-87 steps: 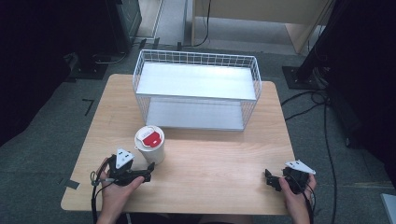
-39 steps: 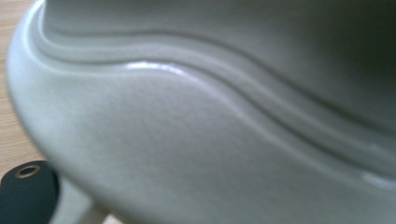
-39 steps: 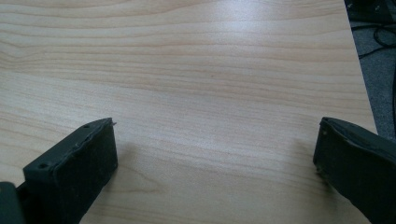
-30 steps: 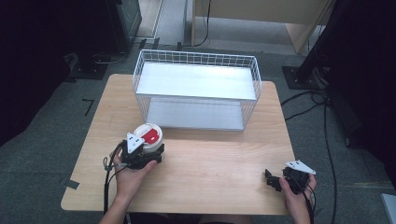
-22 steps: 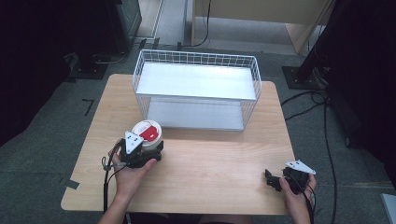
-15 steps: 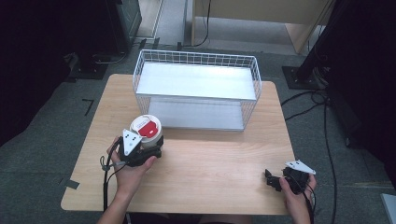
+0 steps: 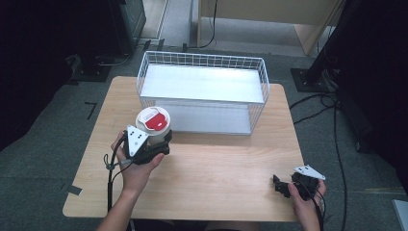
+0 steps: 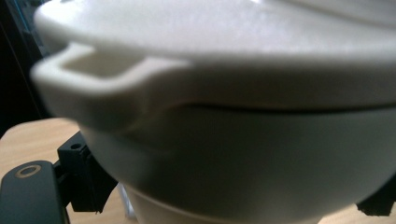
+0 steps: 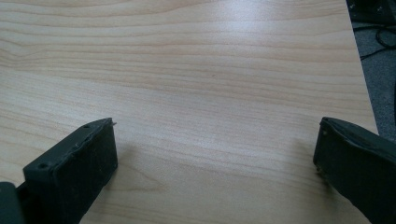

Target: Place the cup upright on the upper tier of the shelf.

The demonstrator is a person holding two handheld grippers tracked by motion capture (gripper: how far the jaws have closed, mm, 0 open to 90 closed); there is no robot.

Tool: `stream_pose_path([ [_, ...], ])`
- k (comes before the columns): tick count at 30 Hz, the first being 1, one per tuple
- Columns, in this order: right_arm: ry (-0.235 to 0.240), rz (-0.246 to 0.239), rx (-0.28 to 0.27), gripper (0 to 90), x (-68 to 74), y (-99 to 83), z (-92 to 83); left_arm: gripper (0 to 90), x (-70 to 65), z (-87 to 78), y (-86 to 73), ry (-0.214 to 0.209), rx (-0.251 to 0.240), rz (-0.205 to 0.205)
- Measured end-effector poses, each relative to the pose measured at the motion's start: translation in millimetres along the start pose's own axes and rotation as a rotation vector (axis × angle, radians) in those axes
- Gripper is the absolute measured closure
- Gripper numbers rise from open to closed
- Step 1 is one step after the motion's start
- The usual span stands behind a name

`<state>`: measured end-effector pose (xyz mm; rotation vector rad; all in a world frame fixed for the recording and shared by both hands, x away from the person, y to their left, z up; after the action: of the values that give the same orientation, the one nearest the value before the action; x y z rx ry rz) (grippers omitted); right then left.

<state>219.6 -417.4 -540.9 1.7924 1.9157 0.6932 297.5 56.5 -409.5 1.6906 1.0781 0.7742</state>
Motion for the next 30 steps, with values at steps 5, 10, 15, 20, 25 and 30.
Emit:
stream_pose_path([
  [5,0.0,-0.001,0.0,0.0,0.0,0.0,0.0,9.2,-2.9,2.3,11.6,-0.005,-0.019,0.012],
  [10,0.004,-0.002,0.001,0.0,0.1,-0.2,-0.2,9.2,-7.2,2.2,30.3,-0.009,-0.064,0.019],
  [15,0.005,-0.004,-0.001,0.0,0.1,-0.2,-0.1,9.2,-9.1,4.2,45.0,-0.017,-0.089,0.031],
  [20,0.007,-0.009,-0.003,0.0,0.0,-0.2,0.0,9.1,-12.9,6.9,61.2,-0.02,-0.116,0.047],
  [25,0.006,-0.012,-0.004,0.0,-0.1,-0.1,0.0,9.2,-18.5,15.8,79.9,-0.024,-0.158,0.061],
  [30,0.008,-0.011,-0.002,0.0,-0.1,-0.2,-0.1,9.2,-19.9,29.3,92.6,-0.033,-0.169,0.066],
])
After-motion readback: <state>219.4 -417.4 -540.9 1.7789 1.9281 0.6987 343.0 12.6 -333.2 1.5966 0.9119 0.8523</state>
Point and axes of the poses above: each handheld gripper's, and its own axes: z roughly forward along the jaws, y roughly out of its top, x roughly to its left, the point moved 2 cm from there along z, roughly forward along the jaws, and after that the axes turned 7 degrees about x, right-handed, at the moved point
